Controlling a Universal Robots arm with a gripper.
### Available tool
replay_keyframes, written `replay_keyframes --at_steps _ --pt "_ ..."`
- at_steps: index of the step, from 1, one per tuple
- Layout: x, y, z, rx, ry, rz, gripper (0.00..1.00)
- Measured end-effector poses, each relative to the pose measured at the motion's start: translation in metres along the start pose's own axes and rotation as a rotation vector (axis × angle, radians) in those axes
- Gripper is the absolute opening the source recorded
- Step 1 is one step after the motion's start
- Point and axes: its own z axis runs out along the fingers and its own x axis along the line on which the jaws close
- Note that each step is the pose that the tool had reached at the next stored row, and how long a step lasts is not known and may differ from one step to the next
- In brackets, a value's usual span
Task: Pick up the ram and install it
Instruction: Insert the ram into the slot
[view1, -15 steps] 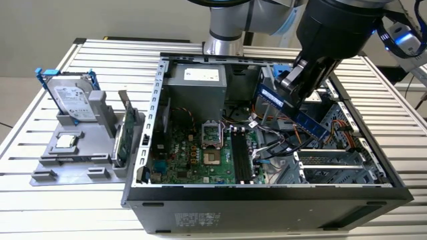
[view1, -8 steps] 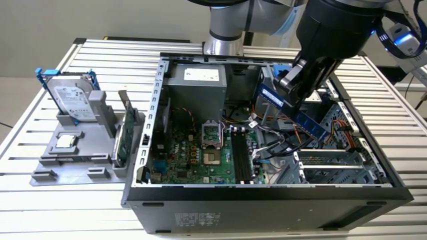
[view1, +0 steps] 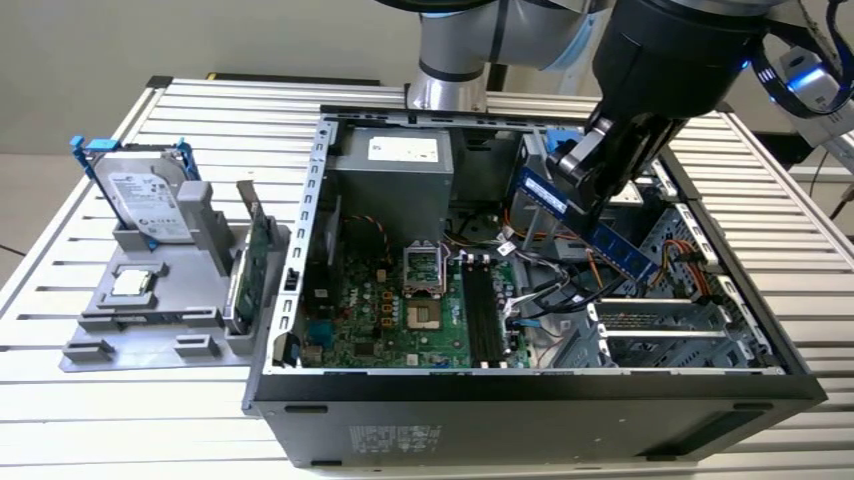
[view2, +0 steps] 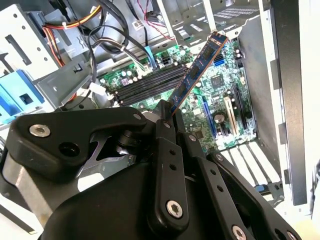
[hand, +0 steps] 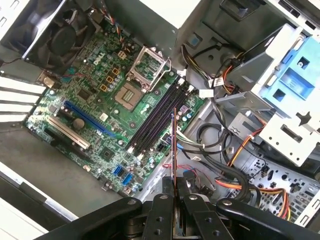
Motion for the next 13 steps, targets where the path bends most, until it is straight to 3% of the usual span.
replay_keyframes --at_steps 13 --pt "0.0007 0.0005 0.0 0.0007 -0.0013 0.051 0.0"
